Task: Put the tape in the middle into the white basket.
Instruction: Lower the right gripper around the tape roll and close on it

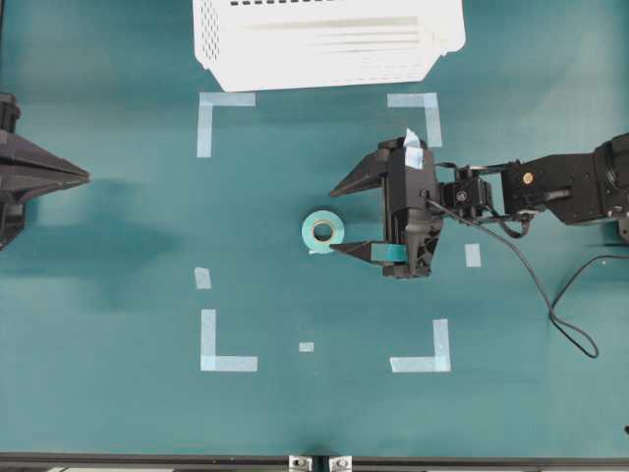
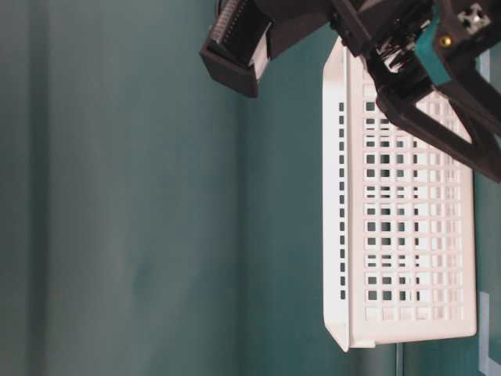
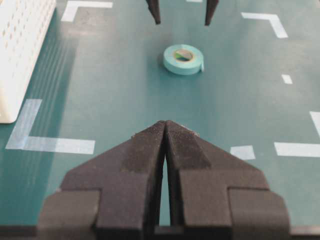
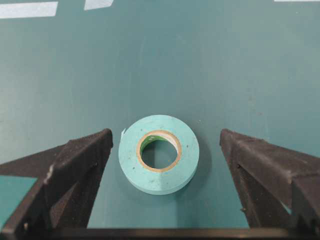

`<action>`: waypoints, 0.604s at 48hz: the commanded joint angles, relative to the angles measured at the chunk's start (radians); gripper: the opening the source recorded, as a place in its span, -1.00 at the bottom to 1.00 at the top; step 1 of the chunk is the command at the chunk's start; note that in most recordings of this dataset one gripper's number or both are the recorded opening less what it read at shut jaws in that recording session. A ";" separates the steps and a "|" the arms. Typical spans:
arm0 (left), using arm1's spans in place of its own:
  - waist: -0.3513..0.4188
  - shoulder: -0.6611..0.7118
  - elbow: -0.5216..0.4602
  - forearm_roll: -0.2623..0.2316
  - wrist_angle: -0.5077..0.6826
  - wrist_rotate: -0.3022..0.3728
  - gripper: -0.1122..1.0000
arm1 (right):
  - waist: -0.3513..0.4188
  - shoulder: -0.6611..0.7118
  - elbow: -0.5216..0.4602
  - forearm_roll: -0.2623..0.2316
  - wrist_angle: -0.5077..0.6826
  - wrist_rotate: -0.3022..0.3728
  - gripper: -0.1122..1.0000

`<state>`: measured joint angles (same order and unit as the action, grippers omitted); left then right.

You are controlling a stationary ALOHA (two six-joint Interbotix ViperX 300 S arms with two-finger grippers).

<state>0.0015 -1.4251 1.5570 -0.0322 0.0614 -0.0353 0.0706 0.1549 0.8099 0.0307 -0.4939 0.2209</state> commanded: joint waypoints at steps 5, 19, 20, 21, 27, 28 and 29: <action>0.011 0.008 -0.011 0.002 -0.009 0.000 -0.99 | 0.006 -0.002 -0.021 -0.002 -0.002 0.003 1.00; 0.017 0.008 -0.011 0.002 -0.011 0.000 -0.99 | 0.006 0.031 -0.038 -0.002 -0.002 0.028 1.00; 0.017 0.008 -0.011 0.002 -0.011 -0.002 -0.99 | 0.006 0.032 -0.038 -0.003 -0.002 0.028 1.00; 0.018 0.009 -0.011 0.002 -0.011 0.000 -0.99 | 0.006 0.035 -0.038 -0.003 -0.002 0.028 1.00; 0.020 0.009 -0.011 0.002 -0.011 0.000 -0.99 | 0.006 0.046 -0.043 -0.002 -0.002 0.029 1.00; 0.020 0.009 -0.011 0.002 -0.009 0.000 -0.99 | 0.006 0.048 -0.044 -0.003 -0.002 0.029 1.00; 0.020 0.009 -0.009 0.002 -0.011 0.000 -0.99 | 0.006 0.049 -0.044 -0.003 -0.002 0.029 1.00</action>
<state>0.0169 -1.4251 1.5585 -0.0322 0.0598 -0.0353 0.0690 0.2132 0.7839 0.0291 -0.4924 0.2485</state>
